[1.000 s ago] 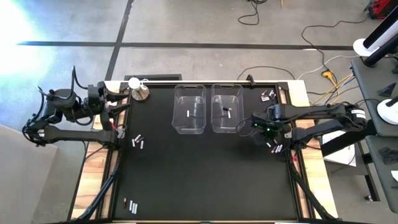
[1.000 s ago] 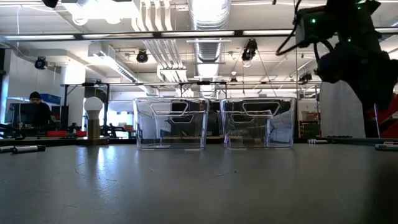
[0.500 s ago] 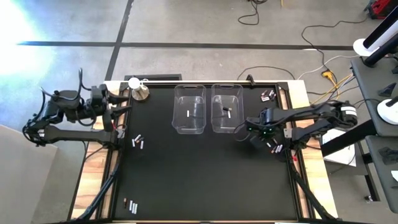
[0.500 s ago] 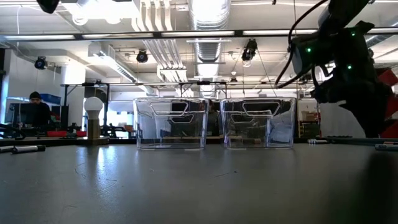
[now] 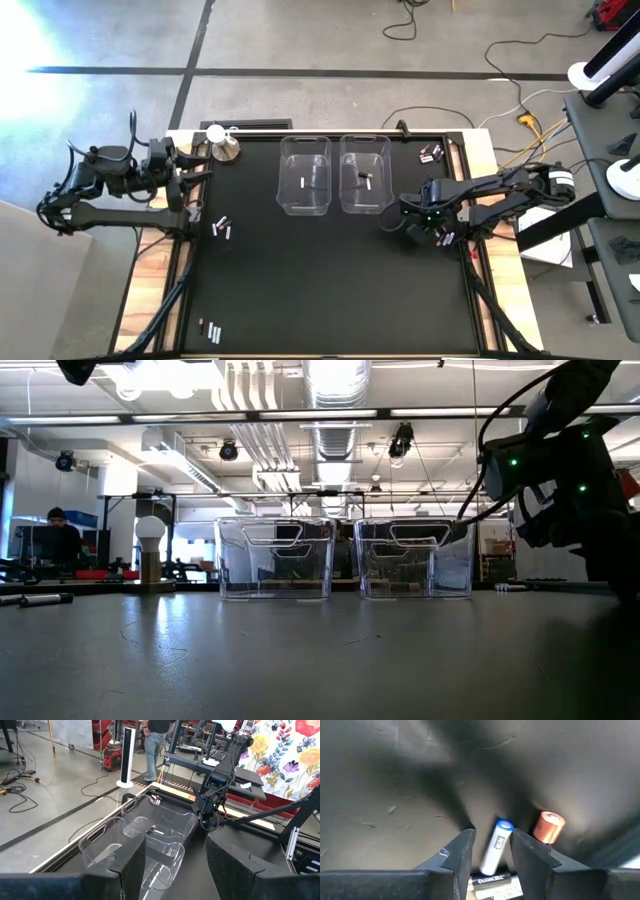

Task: Sort batteries
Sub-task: Put the white battery into the left transparent bin

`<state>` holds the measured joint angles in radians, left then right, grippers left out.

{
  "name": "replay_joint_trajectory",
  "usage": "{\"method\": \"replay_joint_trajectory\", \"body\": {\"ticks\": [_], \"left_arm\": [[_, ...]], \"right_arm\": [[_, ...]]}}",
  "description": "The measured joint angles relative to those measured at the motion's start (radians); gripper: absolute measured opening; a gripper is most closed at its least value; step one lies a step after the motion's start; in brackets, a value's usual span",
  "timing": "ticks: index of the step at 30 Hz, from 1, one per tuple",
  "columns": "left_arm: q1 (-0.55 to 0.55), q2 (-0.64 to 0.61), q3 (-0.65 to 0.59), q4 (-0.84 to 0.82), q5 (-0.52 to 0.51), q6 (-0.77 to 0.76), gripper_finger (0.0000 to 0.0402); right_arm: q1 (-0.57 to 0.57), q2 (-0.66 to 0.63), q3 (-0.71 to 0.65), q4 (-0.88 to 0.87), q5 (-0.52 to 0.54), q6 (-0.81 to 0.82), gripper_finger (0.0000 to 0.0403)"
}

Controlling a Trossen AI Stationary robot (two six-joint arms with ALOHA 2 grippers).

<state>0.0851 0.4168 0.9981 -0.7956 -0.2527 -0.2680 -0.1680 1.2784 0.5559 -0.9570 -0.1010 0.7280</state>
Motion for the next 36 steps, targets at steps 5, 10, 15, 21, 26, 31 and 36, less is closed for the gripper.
{"method": "replay_joint_trajectory", "body": {"ticks": [5, 10, 15, 21, 26, 31, 36], "left_arm": [[0.0, 0.0, 0.0, 0.0, 0.0, -0.004, 0.0185], [0.0, 0.0, 0.0, 0.001, -0.001, -0.007, 0.0185], [0.0, 0.0, 0.0, 0.001, -0.003, -0.007, 0.0185], [0.0, 0.0, 0.0, 0.001, -0.003, -0.019, 0.0185], [0.0, 0.0, 0.0, -0.008, -0.002, -0.005, 0.0185], [0.0, -0.001, 0.0, -0.044, 0.002, -0.002, 0.0185], [0.0, 0.001, -0.007, -0.024, 0.001, -0.019, 0.0185]], "right_arm": [[0.016, -0.001, -0.017, 0.016, -0.004, 0.01, 0.0109], [0.031, 0.0, -0.026, 0.028, -0.006, 0.018, 0.0077], [0.04, -0.003, -0.012, 0.027, -0.007, 0.019, 0.0034], [0.04, -0.035, 0.049, -0.003, 0.0, 0.011, 0.0022], [0.04, -0.06, 0.14, -0.094, -0.016, -0.062, 0.0022], [0.045, -0.059, 0.283, -0.138, -0.15, -0.146, 0.0022], [0.05, -0.056, 0.497, -0.168, -0.11, -0.094, 0.0021]]}}
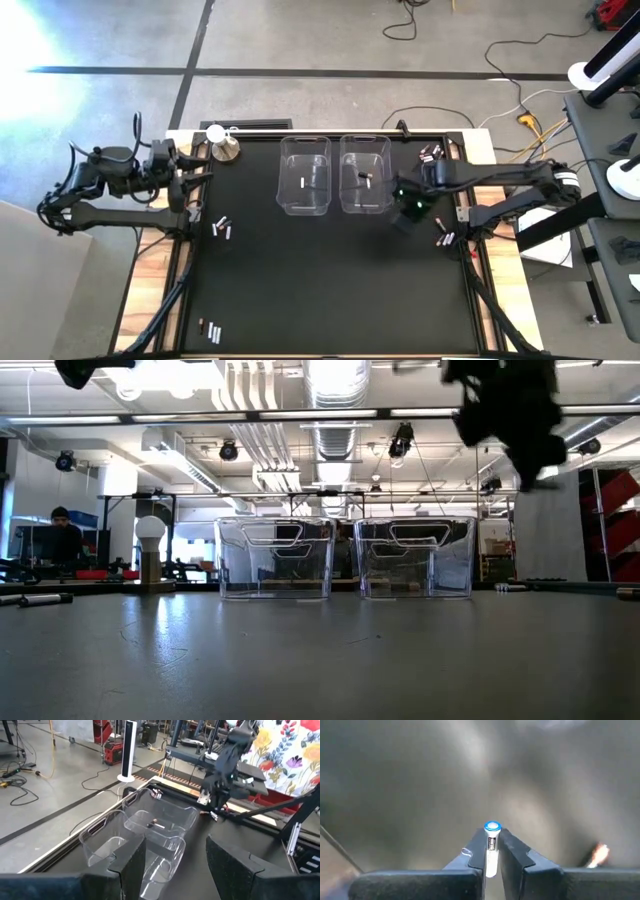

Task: Sort batteries
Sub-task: Put the white battery into the left transparent bin

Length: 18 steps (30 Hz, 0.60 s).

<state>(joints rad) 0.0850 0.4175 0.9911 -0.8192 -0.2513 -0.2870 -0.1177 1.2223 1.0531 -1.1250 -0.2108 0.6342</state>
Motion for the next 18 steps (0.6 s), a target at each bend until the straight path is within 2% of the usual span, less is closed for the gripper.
{"method": "replay_joint_trajectory", "body": {"ticks": [4, 10, 14, 18], "left_arm": [[0.0, -0.001, -0.023, 0.061, 0.0, 0.0, 0.0185], [0.0, -0.004, -0.144, 0.316, 0.001, 0.055, 0.0185], [0.0, -0.002, -0.26, 0.502, 0.007, 0.064, 0.0185], [0.0, -0.003, -0.342, 0.618, 0.012, -0.005, 0.0185]], "right_arm": [[0.0, 0.02, 0.167, 0.031, 0.148, 0.061, 0.0021], [-0.021, 0.102, 0.337, 0.217, 0.328, 0.047, 0.0021], [-0.062, 0.212, 0.415, 0.374, 0.343, 0.011, 0.002], [-0.07, 0.337, 0.518, 0.53, 0.289, -0.04, 0.002]]}}
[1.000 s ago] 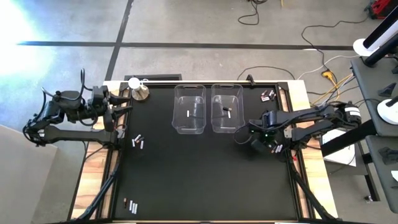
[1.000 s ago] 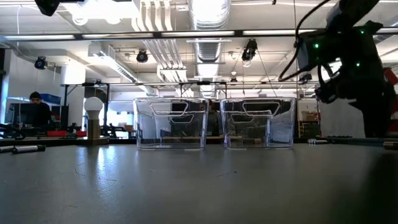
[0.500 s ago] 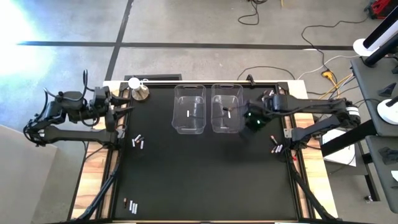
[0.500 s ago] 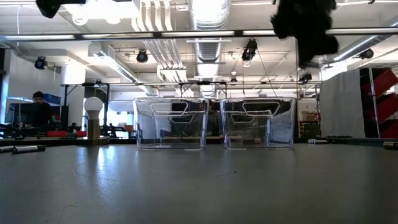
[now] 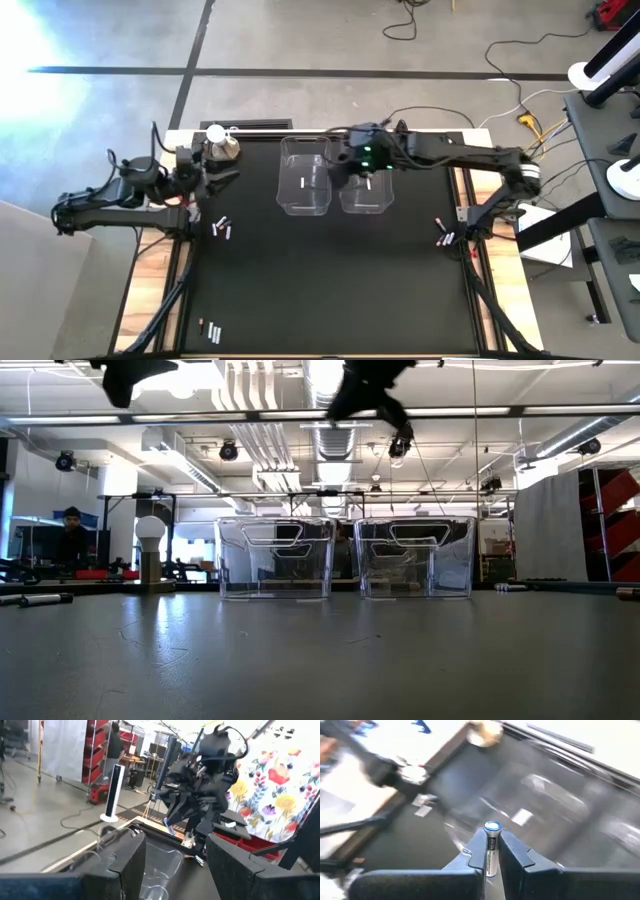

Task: Sort batteries
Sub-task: Put the white battery into the left transparent bin

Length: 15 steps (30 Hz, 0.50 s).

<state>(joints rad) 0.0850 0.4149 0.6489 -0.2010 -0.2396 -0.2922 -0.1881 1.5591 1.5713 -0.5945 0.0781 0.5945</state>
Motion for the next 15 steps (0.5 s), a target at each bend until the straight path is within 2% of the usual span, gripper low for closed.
{"method": "replay_joint_trajectory", "body": {"ticks": [2, 9, 15], "left_arm": [[0.0, -0.001, -0.016, 0.002, 0.023, -0.013, 0.0185], [0.0, 0.03, -0.032, 0.011, 0.041, -0.067, 0.0185], [0.0, 0.106, -0.039, 0.09, 0.074, 0.006, 0.0185]], "right_arm": [[0.0, 0.06, 0.061, 0.056, -0.036, -0.034, 0.002], [0.0, 0.251, 0.3, 0.076, -0.097, -0.12, 0.0021], [0.003, 0.355, 0.49, 0.076, -0.115, -0.158, 0.0022]]}}
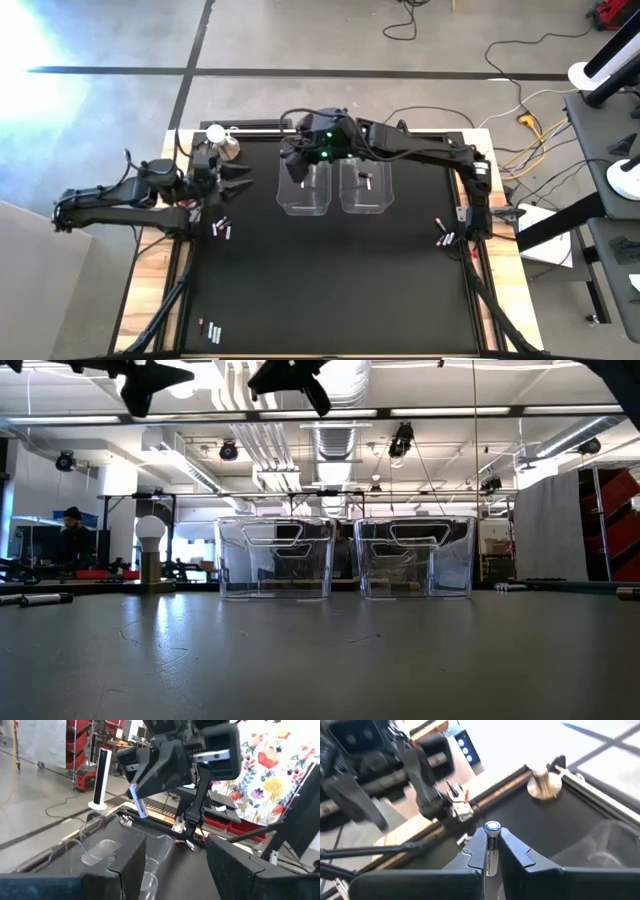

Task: Sort batteries
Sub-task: Put the white battery into the left transparent bin

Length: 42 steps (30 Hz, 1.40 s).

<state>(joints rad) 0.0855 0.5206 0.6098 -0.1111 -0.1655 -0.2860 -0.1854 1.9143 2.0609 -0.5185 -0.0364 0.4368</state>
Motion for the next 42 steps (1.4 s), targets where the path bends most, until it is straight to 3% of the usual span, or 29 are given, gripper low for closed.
{"method": "replay_joint_trajectory", "body": {"ticks": [11, 22, 28, 35, 42], "left_arm": [[0.057, 0.141, 0.0, 0.231, 0.006, 0.041, 0.0185], [0.197, 0.262, 0.06, 0.301, 0.343, 0.018, 0.0181], [0.237, 0.319, 0.123, 0.31, 0.43, 0.015, 0.013], [0.272, 0.356, 0.134, 0.304, 0.447, 0.004, 0.0019], [0.289, 0.389, 0.204, 0.226, 0.453, 0.044, 0.0019]], "right_arm": [[0.038, 0.045, 0.112, 0.041, 0.001, -0.081, 0.0022], [0.063, 0.036, 0.126, 0.048, 0.0, -0.141, 0.0022], [0.066, 0.034, 0.126, 0.052, 0.002, -0.147, 0.0022], [0.07, 0.034, 0.126, 0.045, 0.006, -0.156, 0.0023], [0.068, 0.003, 0.124, 0.021, 0.021, -0.161, 0.0068]]}}
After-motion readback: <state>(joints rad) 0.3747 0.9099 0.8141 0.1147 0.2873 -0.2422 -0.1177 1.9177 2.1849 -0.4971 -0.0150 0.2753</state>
